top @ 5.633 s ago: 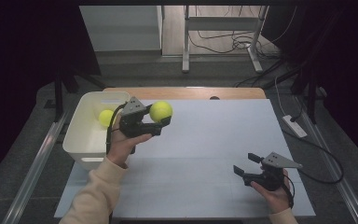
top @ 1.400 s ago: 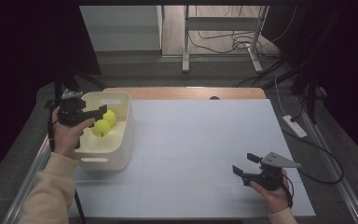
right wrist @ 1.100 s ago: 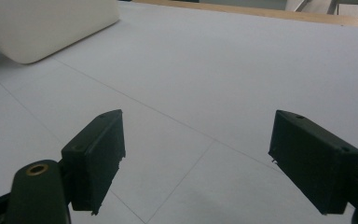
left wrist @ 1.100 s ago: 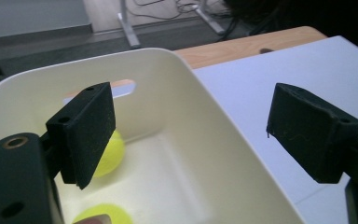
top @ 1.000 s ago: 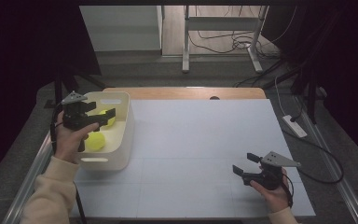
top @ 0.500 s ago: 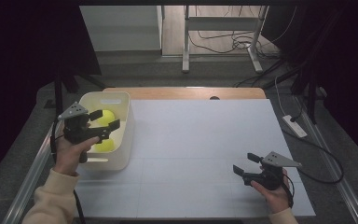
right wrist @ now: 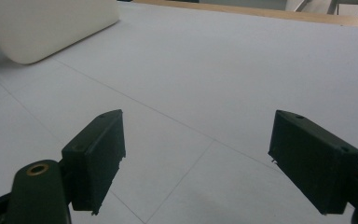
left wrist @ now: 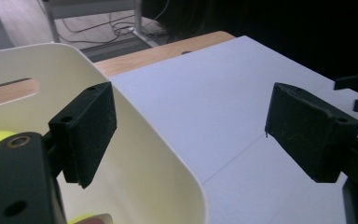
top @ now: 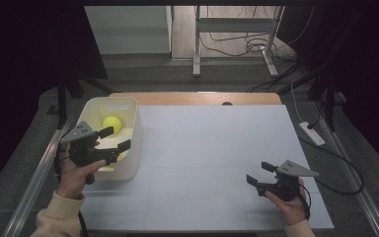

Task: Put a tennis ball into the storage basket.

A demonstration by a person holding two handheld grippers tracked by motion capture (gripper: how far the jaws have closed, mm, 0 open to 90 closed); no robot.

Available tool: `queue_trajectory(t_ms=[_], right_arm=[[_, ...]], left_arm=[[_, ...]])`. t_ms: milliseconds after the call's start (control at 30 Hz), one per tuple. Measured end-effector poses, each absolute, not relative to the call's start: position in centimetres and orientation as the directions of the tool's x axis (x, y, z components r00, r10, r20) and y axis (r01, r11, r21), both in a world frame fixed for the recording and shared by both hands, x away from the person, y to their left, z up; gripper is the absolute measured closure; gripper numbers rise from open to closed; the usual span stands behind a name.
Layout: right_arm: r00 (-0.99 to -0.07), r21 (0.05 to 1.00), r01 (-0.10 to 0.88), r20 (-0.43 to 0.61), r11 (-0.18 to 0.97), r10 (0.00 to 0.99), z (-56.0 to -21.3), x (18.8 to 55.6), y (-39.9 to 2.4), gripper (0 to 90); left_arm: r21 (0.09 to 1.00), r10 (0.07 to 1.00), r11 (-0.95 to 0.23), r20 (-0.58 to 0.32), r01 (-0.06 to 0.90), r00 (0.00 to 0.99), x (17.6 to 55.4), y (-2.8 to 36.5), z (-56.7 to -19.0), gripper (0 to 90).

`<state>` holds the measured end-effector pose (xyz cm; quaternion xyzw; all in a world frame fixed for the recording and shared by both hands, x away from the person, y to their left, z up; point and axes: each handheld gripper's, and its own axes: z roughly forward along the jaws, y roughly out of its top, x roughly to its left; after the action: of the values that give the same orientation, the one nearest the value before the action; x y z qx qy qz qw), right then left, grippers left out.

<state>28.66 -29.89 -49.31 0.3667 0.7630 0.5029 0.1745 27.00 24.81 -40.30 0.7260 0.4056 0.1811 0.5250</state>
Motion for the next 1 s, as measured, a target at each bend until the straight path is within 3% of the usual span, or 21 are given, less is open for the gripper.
queue_trajectory(t_ms=[1000], right_arm=[[-0.660,0.892,0.391,0.100,0.226,0.745,-49.4,28.3,-30.1,18.1]], left_arm=[[0.910,0.653,-0.238,-0.109,0.339,0.749,22.3,21.9,-45.3,17.4]])
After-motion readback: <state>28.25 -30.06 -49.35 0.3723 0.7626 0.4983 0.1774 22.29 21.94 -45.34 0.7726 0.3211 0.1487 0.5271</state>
